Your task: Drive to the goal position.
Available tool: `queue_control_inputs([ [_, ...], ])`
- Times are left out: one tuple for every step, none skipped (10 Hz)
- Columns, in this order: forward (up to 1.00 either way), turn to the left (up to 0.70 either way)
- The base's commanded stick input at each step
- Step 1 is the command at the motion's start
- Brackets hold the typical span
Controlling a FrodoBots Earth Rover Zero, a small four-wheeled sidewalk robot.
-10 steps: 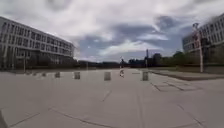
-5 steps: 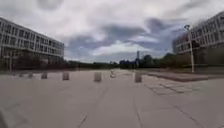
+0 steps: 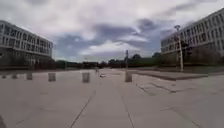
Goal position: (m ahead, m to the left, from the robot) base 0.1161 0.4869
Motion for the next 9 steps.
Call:
queue_control_inputs([
  [0.70, -0.07],
  [0.70, -0.06],
  [0.70, -0.04],
  [0.70, -0.02],
  [0.70, -0.01],
  [0.70, 0.01],
  [0.70, 0.01],
  [0.70, 0.01],
  [0.70, 0.01],
])
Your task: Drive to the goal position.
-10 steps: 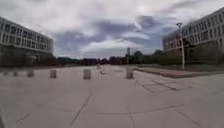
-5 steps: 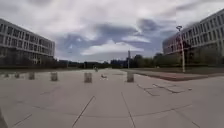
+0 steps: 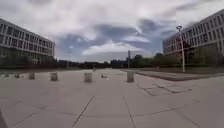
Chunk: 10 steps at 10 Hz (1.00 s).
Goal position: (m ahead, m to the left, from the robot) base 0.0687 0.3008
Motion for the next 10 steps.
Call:
queue_control_inputs([
  [0.70, 0.01],
  [0.70, 0.01],
  [0.70, 0.01],
  [0.70, 0.01],
  [0.70, 0.01],
  [0.70, 0.01],
  [0.70, 0.01],
  [0.70, 0.01],
  [0.70, 0.01],
  [0.70, 0.01],
])
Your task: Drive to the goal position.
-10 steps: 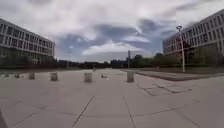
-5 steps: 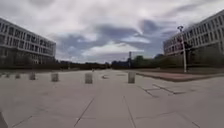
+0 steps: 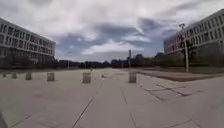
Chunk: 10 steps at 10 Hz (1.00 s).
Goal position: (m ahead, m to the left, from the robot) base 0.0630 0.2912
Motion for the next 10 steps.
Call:
queue_control_inputs([
  [0.70, 0.01],
  [0.70, 0.01],
  [0.70, 0.01],
  [0.48, 0.01],
  [0.23, 0.00],
  [0.00, 0.00],
  [0.00, 0.00],
  [0.00, 0.00],
  [0.00, 0.00],
  [0.00, 0.00],
])
